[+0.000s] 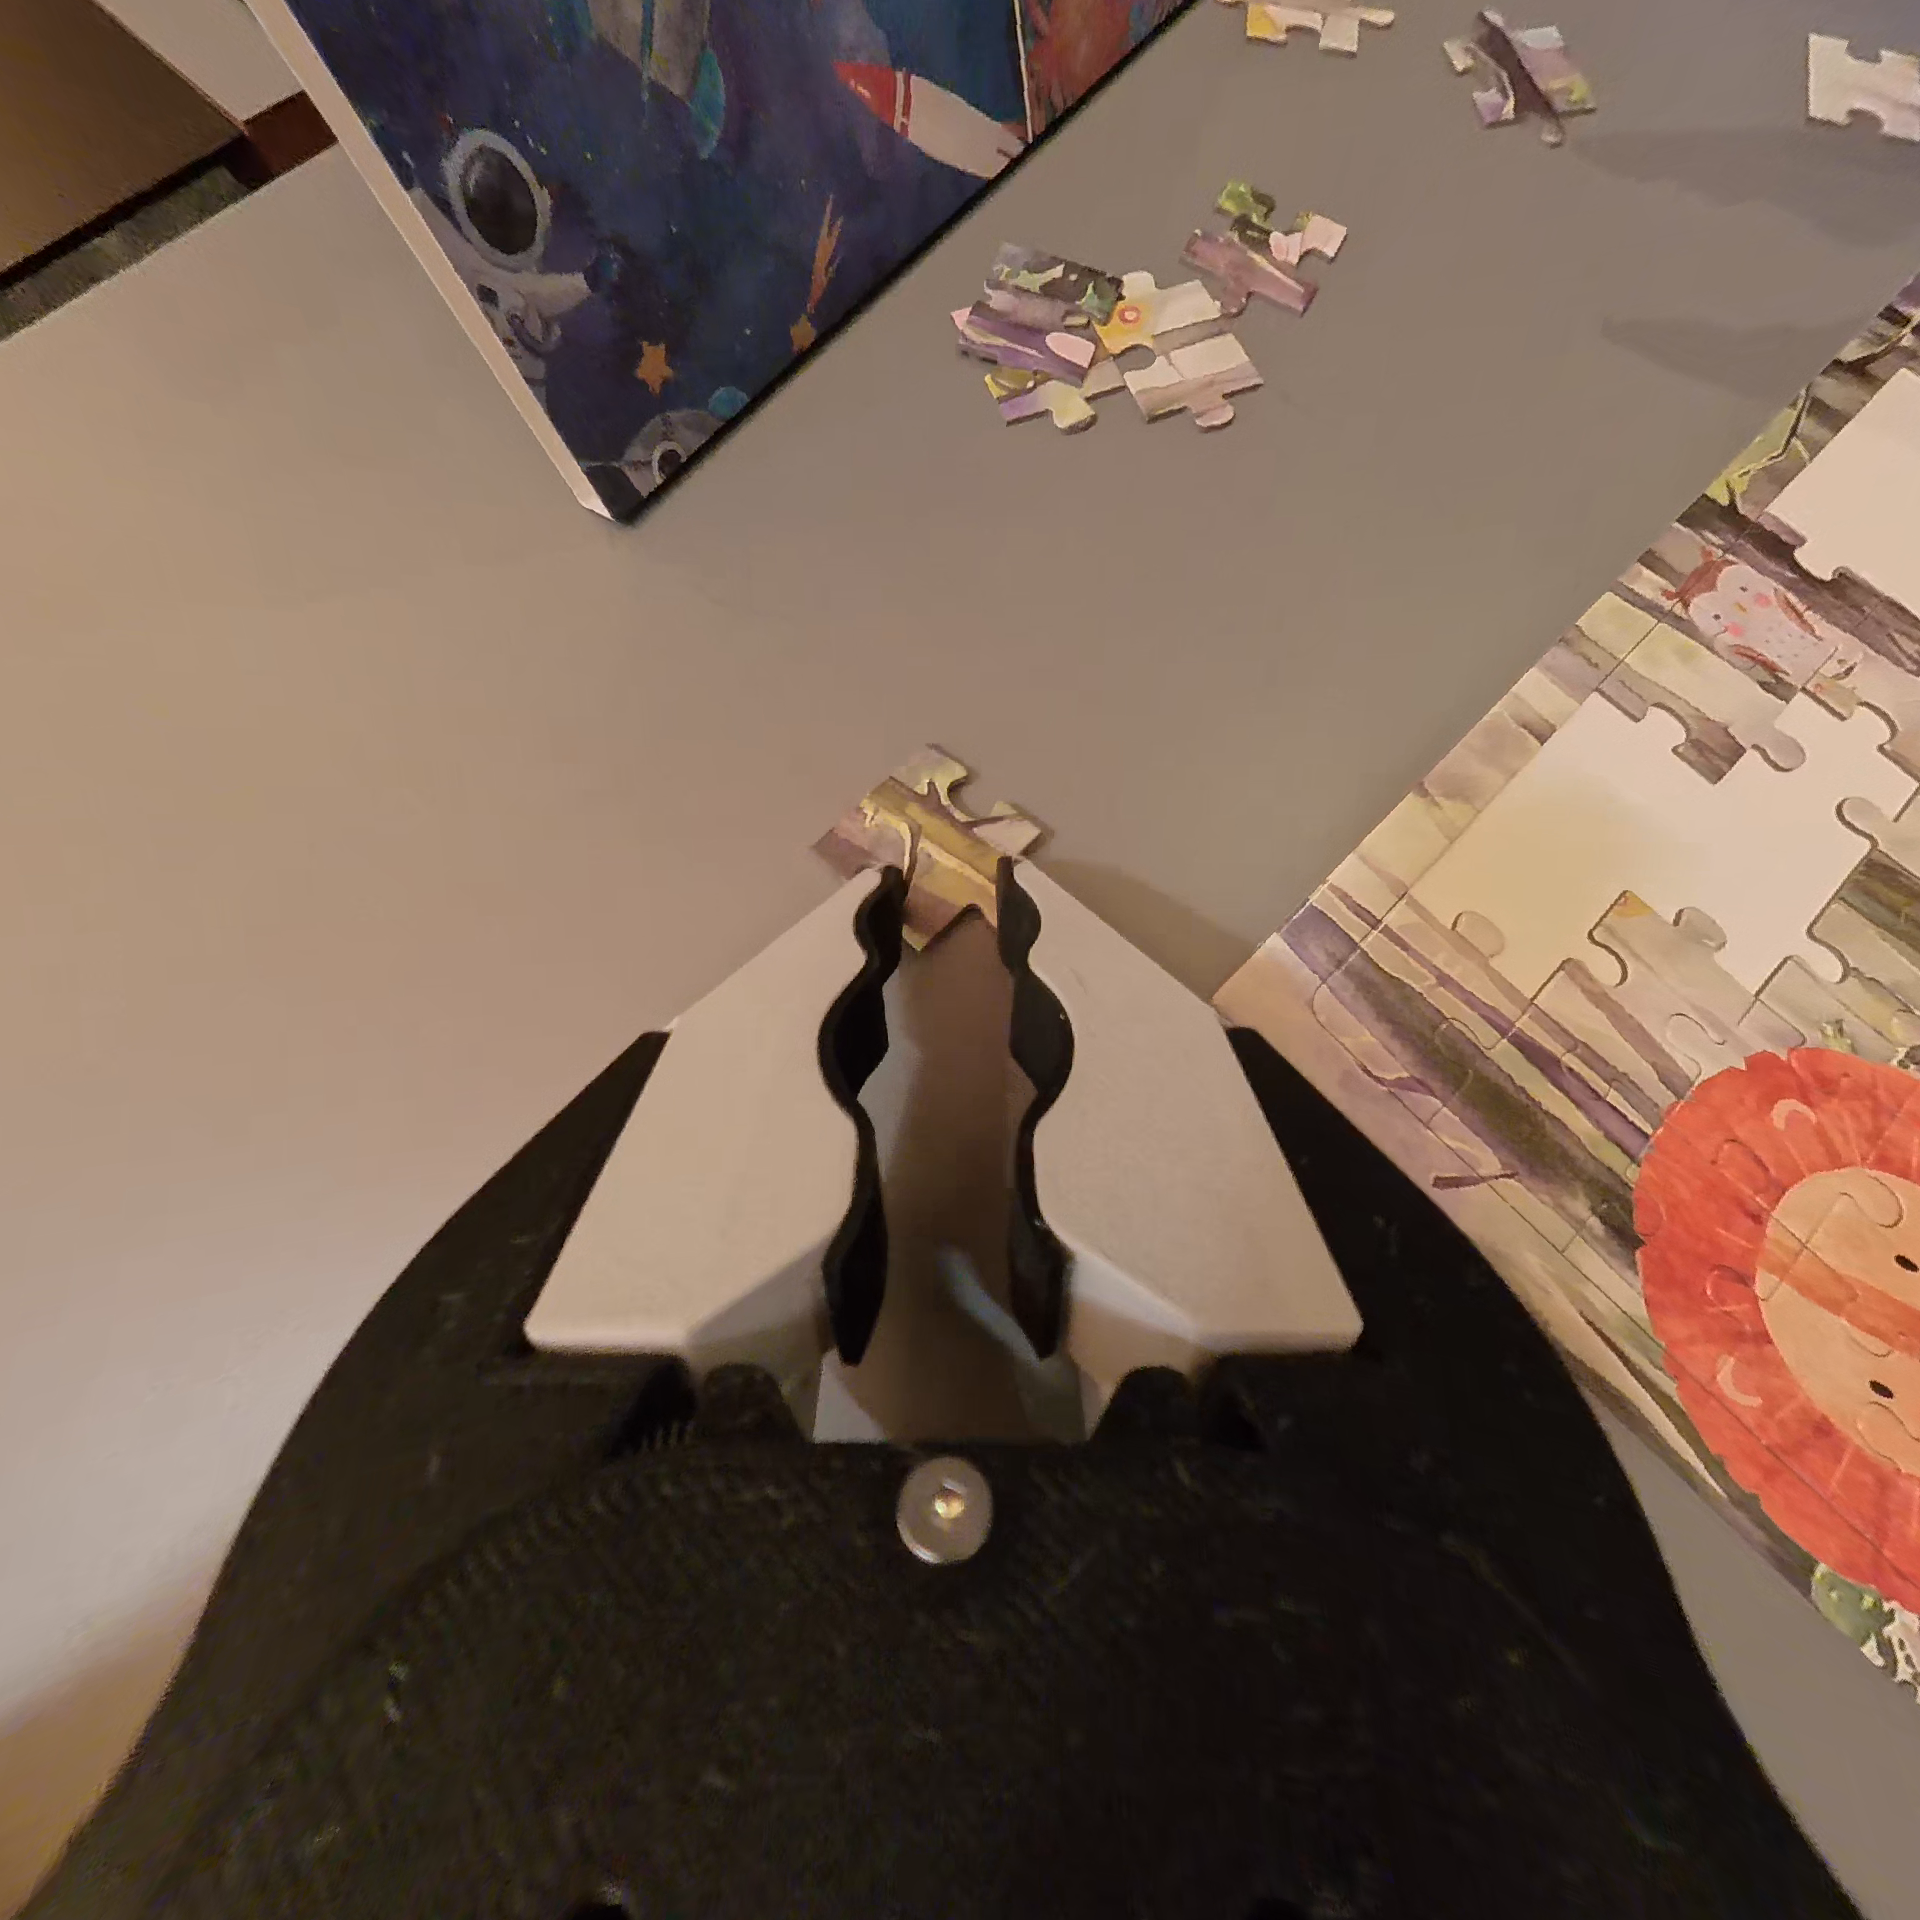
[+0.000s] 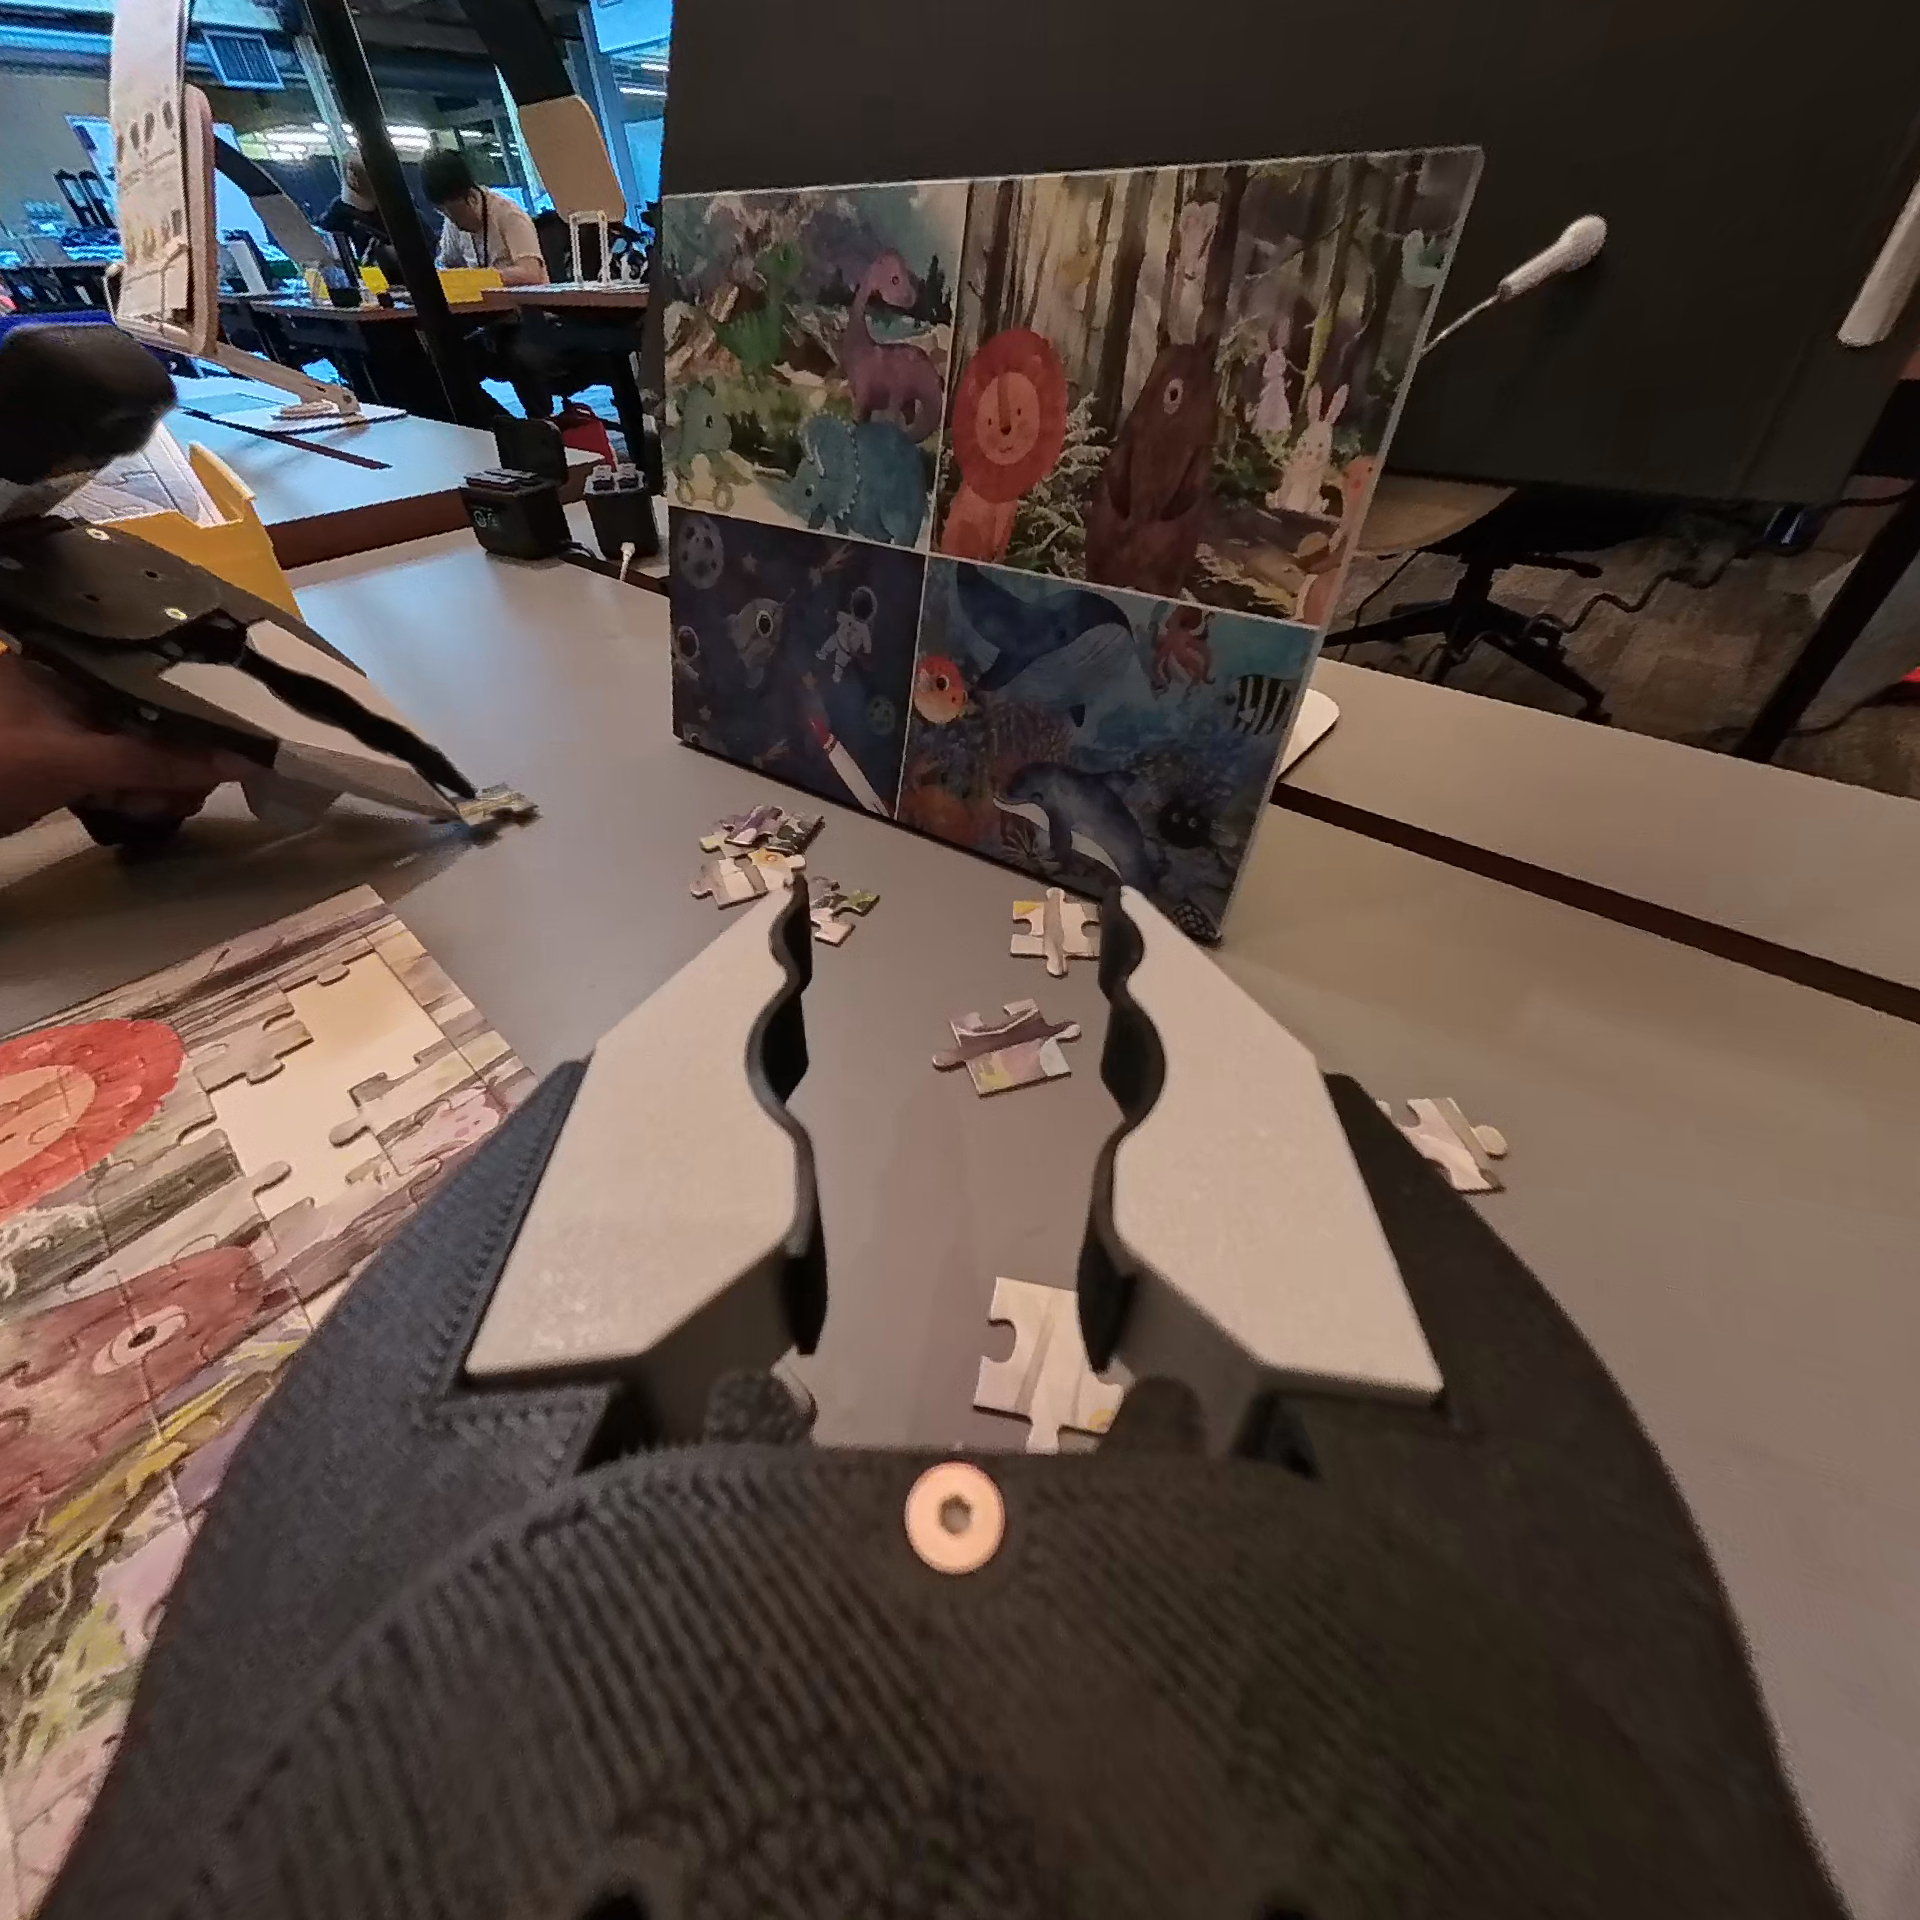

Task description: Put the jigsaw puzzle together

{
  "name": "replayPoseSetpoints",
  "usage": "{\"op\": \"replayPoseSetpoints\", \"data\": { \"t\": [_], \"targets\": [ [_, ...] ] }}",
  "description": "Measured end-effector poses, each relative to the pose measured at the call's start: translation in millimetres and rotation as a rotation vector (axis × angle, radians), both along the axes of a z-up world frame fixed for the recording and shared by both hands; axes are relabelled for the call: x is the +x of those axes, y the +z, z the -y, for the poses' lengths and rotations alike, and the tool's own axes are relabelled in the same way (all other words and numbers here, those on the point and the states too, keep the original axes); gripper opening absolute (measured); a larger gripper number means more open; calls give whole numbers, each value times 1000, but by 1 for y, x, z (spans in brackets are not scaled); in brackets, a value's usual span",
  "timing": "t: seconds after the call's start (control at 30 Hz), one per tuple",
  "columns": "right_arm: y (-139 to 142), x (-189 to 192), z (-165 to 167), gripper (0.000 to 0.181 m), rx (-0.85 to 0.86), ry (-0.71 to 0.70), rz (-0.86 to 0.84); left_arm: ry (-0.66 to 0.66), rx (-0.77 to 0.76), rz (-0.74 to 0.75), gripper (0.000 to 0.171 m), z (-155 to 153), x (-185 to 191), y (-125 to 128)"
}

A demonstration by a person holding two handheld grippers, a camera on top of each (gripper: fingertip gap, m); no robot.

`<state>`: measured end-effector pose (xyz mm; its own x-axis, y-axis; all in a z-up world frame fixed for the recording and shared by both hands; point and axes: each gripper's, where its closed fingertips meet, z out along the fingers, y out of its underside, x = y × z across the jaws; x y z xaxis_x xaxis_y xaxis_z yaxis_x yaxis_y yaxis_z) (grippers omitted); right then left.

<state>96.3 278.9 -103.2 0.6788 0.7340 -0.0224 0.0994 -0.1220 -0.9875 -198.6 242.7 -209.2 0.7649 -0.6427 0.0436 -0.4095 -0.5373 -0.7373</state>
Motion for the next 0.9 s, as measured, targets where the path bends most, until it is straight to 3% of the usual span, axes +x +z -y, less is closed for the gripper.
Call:
{"op": "replayPoseSetpoints", "data": {
  "t": [0.23, 0.43, 0.47, 0.9],
  "targets": [
    [5, -2, 2, 54, 18, 6, -11, 15, 33, 77, 17, -3, -1, 11],
    [-11, -4, -2, 53, -34, 15, -9, 18, 65, 93, 16, -4, -2, 20],
    [-11, -4, -2, 53, -39, 19, -18, 6, 73, 95, 0, -2, -1, 22],
    [-6, -6, 1, 53, -32, 31, -30, 12, 71, 101, 6, -4, -1, 20]
  ]
}}
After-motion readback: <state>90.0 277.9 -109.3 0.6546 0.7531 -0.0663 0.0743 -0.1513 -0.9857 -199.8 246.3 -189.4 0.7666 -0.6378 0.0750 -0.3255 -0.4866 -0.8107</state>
